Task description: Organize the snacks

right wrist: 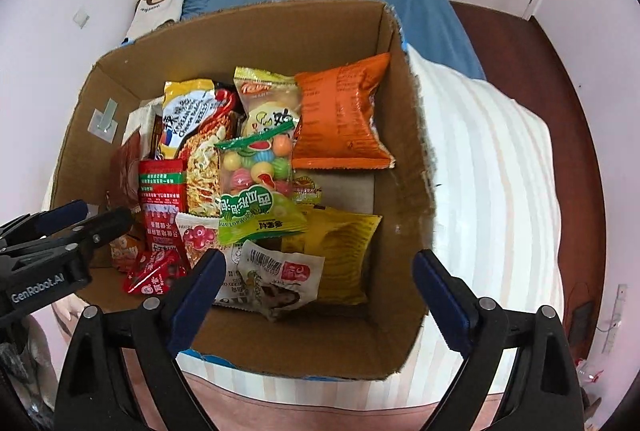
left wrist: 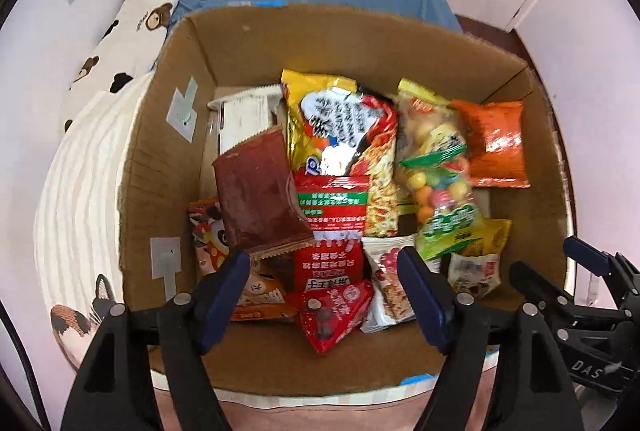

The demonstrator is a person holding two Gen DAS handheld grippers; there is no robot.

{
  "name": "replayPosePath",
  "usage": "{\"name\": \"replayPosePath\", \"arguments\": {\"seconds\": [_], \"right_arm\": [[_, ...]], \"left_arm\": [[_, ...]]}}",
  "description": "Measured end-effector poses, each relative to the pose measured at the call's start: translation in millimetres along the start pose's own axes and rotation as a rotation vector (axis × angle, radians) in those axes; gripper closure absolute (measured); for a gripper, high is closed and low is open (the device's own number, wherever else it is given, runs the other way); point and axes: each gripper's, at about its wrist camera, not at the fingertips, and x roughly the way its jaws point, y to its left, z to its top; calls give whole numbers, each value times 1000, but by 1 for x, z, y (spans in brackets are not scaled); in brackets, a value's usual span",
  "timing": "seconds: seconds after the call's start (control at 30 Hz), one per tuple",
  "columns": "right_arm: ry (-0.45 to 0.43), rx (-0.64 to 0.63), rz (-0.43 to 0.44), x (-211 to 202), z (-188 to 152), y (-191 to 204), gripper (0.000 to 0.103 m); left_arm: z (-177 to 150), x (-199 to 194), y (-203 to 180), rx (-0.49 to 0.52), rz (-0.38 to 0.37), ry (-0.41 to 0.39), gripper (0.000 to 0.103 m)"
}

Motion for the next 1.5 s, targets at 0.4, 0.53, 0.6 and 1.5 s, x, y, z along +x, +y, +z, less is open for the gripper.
{"name": "replayPosePath", "arguments": {"seconds": [0.4, 0.53, 0.6, 1.5], "right_arm": [[-162, -13, -17, -72, -36, 5, 3], [-226, -23, -11, -105, -58, 8, 3], [-268, -29, -12, -125, -72, 11, 2], [-592, -50, -19, -314, -227, 27, 0]], "left_arm": [[-46, -80, -4, 14, 20, -215, 16], [-67, -109, -8, 19, 14, -281, 14], [-79, -125, -10, 26, -3, -315, 6], [-219, -269, -12, -3, 56, -547, 0]]}}
